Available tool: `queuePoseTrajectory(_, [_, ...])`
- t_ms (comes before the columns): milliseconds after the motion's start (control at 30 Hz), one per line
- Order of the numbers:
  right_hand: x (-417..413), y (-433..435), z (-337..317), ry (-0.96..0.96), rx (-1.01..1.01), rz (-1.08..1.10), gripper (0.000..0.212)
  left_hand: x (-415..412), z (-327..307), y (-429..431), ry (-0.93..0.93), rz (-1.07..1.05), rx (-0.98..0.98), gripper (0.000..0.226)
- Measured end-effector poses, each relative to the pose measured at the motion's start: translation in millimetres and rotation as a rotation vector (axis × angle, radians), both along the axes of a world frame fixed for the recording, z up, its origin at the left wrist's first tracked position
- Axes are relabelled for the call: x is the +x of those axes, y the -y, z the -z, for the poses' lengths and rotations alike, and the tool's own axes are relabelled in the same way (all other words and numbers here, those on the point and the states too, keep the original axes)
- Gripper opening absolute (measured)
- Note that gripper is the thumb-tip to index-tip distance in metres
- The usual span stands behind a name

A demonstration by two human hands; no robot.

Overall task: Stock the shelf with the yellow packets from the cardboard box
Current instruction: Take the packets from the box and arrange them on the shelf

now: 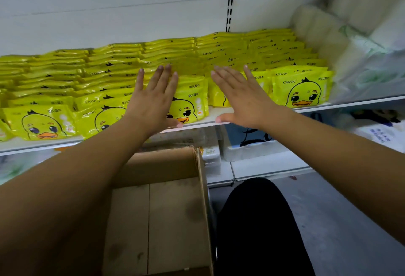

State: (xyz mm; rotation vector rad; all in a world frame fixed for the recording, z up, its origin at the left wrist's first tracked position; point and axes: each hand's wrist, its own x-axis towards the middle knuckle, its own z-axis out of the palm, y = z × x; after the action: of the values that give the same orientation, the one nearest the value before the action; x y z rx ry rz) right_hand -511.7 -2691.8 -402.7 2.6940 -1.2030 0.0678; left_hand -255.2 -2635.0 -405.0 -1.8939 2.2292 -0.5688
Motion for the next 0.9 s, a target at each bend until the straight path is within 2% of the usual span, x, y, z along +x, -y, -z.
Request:
queuePoseTrajectory(233, [51.1,2.3,5.9,0.087,-0.052,-0.056,0.103,12.4,10.3,-14.0,-0.013,-0.038,-0.048,0.127])
queuePoseTrajectory(433, [51.5,8.8,28.6,0.374,-0.288,-0.258,0.049,17.6,20.7,-13.2,0.000,0.036,-0.109,0.115])
queuePoseTrajectory(633, [42.5,4.7,30.9,0.476,-0.350,-0.289,0.011,9.9,27.8,-17.2,0.035,0.115,-0.184,0.108])
queuePoseTrajectory(900, [-20.1,14.3,20.2,0.444,-0.181,-0.115,0.008,-25.3,30.2,-0.9,0.009,0.192,-0.185,0.097])
